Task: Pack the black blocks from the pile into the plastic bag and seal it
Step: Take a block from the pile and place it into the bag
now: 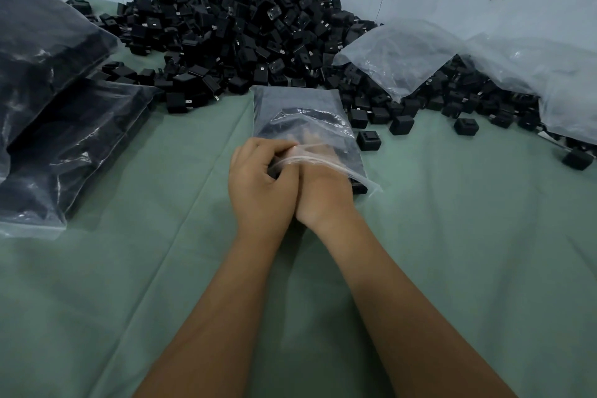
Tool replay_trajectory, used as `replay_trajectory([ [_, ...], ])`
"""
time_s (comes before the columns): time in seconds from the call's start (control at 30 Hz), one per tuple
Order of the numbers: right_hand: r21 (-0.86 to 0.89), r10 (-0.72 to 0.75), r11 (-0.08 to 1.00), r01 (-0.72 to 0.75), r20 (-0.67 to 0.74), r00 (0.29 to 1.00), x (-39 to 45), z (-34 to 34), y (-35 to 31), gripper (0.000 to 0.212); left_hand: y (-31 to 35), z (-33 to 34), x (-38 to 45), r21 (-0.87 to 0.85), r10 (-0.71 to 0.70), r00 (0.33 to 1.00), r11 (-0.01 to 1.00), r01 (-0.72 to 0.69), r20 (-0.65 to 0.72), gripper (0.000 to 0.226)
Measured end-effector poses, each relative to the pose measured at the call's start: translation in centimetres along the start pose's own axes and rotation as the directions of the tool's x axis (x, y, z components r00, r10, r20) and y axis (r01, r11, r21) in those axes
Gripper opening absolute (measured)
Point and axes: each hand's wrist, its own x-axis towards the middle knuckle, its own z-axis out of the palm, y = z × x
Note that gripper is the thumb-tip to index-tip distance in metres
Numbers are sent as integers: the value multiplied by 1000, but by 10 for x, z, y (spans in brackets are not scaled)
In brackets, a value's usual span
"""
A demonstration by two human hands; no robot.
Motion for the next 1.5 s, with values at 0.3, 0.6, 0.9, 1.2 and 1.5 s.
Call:
replay_trajectory([
  [0.3, 197, -33, 945, 260, -734, 678, -26, -1, 13, 25, -3, 2, 0, -5, -22, 1000, 1000, 22, 14, 21],
  [0.6, 814, 690, 567, -125, -386, 613, -1, -18, 89, 50, -4, 3, 2, -94, -201, 979, 975, 204, 37, 11],
  [0.9, 466, 518, 779, -419, -104, 849, 1, -2, 116, 58, -3, 2, 0, -76, -215, 974, 972, 220, 71, 10],
  [1.2, 710, 700, 550, -440, -104, 706, -4, 1, 122, 35, -5, 3, 1, -70, -198, 978, 977, 202, 69, 10],
  [1.5, 683, 656, 602, -414, -128, 744, -6, -2, 116, 32, -8, 5, 1, -69, -226, 972, 971, 231, 69, 9],
])
